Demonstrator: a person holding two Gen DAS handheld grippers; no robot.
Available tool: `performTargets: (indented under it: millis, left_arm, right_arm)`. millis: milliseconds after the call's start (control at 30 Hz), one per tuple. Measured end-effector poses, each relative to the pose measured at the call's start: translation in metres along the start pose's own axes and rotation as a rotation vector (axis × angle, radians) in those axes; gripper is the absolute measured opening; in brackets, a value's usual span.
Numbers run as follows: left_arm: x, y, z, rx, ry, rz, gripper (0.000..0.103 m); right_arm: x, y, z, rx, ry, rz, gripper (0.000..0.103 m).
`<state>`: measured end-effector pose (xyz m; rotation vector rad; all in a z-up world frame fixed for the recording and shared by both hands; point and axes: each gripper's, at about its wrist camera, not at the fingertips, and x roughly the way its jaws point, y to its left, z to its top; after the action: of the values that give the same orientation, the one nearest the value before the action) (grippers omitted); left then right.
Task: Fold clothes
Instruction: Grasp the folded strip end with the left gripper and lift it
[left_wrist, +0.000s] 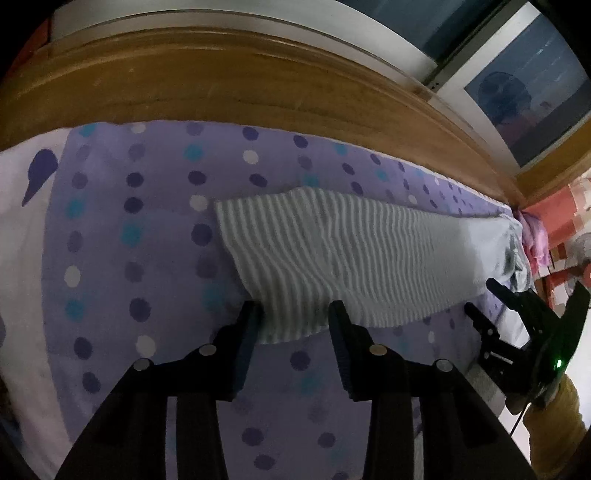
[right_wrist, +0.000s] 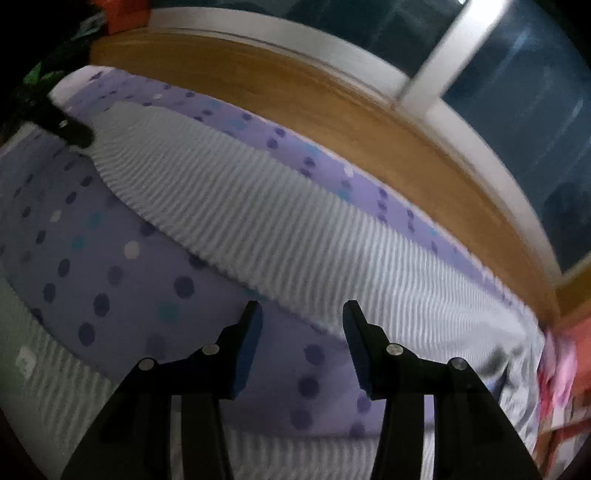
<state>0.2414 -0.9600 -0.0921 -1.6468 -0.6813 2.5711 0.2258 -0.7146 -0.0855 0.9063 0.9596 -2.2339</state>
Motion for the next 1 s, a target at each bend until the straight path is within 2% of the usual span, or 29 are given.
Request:
performTargets:
  millis: [133,367,567,667,767,800,833,900,1000]
  left_arm:
    - [0.003,-0.006,0.004,-0.012,-0.007,0.026,0.039]
    - [-0.007,-0.005,-0.002,-0.093,-0.028,0.003,0.039]
    - [-0.014,-0.001,-0.004,-0.145,-0.052,0.020,0.039]
    - [-0.001,-0.002,0.004,-0.153,-0.025,-0.007,0.040]
    - [0.002,-0.011,0.011,-0.125,-0.055,-0.009,0.040]
    - [0.002,-0.013,0.011,-0.123,-0.062,-0.015,0.031]
    - [0.002,-0.014,0.012,-0.121,-0.069,-0.021,0.019]
    - [0.000,-0.018,0.012,-0.120,-0.082,-0.027,0.014]
    - [-0.021,-0.024,0.010,-0.105,-0.130,-0.018,0.011]
  right_arm:
    - [0.006,0.002,0.006,-0.044,-0.049,0.015,0.046]
    - [0.005,-0.009,0.002,0.014,-0.049,0.079,0.046]
    - [0.000,-0.011,-0.009,0.036,-0.074,0.113,0.047]
    - [0.006,-0.018,-0.004,0.075,-0.082,0.139,0.052]
    - [0.014,-0.027,-0.002,0.149,-0.084,0.188,0.051]
    - [0.016,-0.030,-0.001,0.171,-0.081,0.211,0.045]
    - [0.017,-0.032,0.001,0.193,-0.077,0.236,0.024]
    - [0.017,-0.033,0.004,0.212,-0.077,0.251,0.007]
    - [-0.001,-0.032,0.006,0.212,-0.116,0.222,0.003]
